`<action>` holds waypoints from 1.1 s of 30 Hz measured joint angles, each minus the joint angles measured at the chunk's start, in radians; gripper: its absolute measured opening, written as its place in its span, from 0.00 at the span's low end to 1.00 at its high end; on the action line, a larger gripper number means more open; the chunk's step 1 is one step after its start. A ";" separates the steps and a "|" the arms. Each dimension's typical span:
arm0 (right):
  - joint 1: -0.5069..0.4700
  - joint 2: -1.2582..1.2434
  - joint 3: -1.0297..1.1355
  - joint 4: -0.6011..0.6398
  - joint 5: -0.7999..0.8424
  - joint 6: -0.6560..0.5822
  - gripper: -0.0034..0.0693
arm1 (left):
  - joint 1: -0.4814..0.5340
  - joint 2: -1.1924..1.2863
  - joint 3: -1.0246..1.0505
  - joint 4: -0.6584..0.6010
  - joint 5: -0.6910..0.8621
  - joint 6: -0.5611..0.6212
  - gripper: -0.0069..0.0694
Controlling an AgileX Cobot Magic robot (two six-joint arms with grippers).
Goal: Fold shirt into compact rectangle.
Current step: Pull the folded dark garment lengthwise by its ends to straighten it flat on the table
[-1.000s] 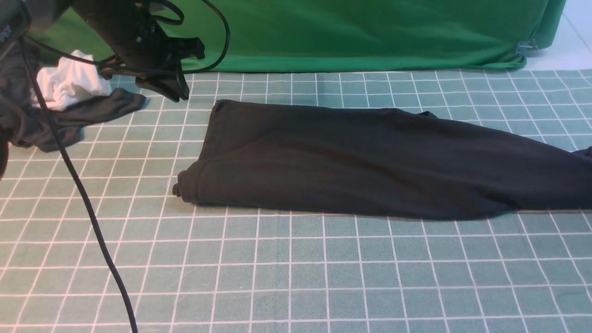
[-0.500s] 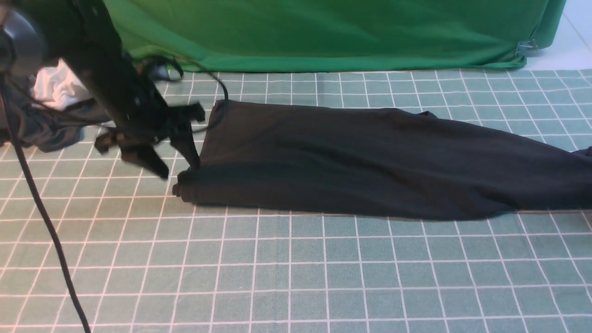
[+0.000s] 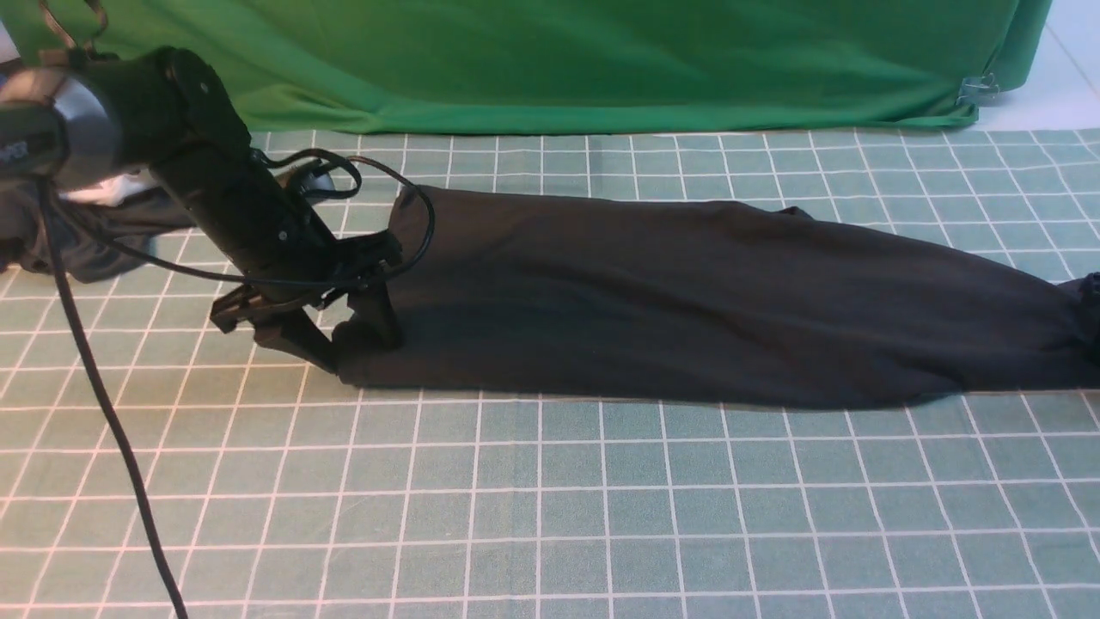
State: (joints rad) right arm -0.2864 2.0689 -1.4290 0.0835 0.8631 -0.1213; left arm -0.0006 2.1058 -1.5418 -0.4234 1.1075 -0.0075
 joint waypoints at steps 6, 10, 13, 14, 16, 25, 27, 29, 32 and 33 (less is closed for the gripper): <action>0.000 0.004 -0.005 0.023 0.003 -0.060 0.11 | -0.001 -0.003 0.000 -0.007 0.000 0.019 0.17; -0.002 0.004 -0.007 0.025 0.030 -0.071 0.11 | -0.002 -0.031 0.000 0.010 0.018 0.026 0.16; -0.002 -0.003 -0.001 0.020 0.067 -0.071 0.10 | -0.004 -0.058 0.012 0.029 0.047 0.028 0.16; -0.002 -0.010 0.009 0.018 0.076 -0.071 0.10 | -0.004 -0.068 0.029 0.030 0.057 0.028 0.16; -0.003 -0.048 0.057 0.015 0.091 -0.062 0.10 | -0.007 -0.104 0.088 0.035 0.075 0.028 0.16; -0.051 -0.316 0.320 0.005 0.108 -0.037 0.10 | -0.024 -0.347 0.463 0.042 0.008 0.014 0.16; -0.062 -0.353 0.357 -0.002 0.095 -0.037 0.10 | -0.028 -0.374 0.514 0.039 -0.003 0.014 0.16; -0.069 -0.379 0.386 -0.017 0.072 -0.037 0.10 | -0.030 -0.392 0.563 0.032 -0.014 0.014 0.16; -0.070 -0.386 0.395 -0.035 0.062 -0.035 0.10 | -0.030 -0.397 0.581 0.030 -0.019 0.014 0.17; -0.070 -0.386 0.395 -0.046 0.060 -0.025 0.10 | -0.030 -0.397 0.582 0.030 -0.021 0.014 0.18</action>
State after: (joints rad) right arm -0.3563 1.6829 -1.0339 0.0378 0.9232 -0.1467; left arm -0.0305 1.7084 -0.9600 -0.3936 1.0864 0.0060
